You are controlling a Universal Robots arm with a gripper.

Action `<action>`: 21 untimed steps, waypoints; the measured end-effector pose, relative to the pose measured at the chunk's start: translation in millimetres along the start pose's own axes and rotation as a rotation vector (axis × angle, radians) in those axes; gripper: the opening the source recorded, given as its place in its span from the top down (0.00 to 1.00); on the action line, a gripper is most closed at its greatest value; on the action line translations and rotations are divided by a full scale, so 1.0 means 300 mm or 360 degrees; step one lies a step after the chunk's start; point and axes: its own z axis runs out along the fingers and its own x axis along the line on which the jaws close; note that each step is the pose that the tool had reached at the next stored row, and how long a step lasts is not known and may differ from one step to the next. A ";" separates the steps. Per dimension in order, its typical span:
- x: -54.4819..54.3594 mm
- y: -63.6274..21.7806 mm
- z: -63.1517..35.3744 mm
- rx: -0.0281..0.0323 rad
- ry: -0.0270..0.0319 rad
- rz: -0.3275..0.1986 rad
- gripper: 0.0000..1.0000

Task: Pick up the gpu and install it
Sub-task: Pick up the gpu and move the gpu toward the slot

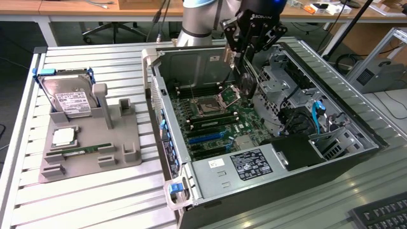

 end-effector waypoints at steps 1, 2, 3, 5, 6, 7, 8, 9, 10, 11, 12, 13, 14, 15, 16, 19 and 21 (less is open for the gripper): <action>-0.005 0.000 0.002 0.00000 -0.00001 0.0000 0.74; -0.012 0.001 0.004 -0.00001 -0.00002 0.0000 0.74; -0.018 0.002 0.006 -0.00001 0.00000 0.0000 0.74; -0.026 0.002 0.010 -0.00003 0.00000 0.0000 0.74; -0.030 0.003 0.011 -0.00001 0.00000 0.0000 0.74; -0.034 0.003 0.013 -0.00001 0.00000 0.0000 0.74; -0.038 0.003 0.014 -0.00001 0.00000 0.0000 0.74; -0.041 0.004 0.016 -0.00001 0.00000 0.0000 0.74; -0.044 0.004 0.017 -0.00001 0.00000 0.0000 0.74; -0.049 0.004 0.019 -0.00001 0.00000 0.0000 0.74; -0.053 0.005 0.021 0.00000 0.00000 0.0000 0.74; -0.056 0.005 0.022 0.00000 0.00000 0.0000 0.74; -0.059 0.005 0.023 0.00000 0.00000 0.0000 0.74; -0.063 0.006 0.025 0.00000 0.00000 0.0000 0.74; -0.070 0.006 0.028 0.00001 0.00000 0.0000 0.74; -0.076 0.007 0.031 0.00002 0.00001 0.0000 0.74; -0.077 0.007 0.032 -0.00001 0.00000 0.0000 0.74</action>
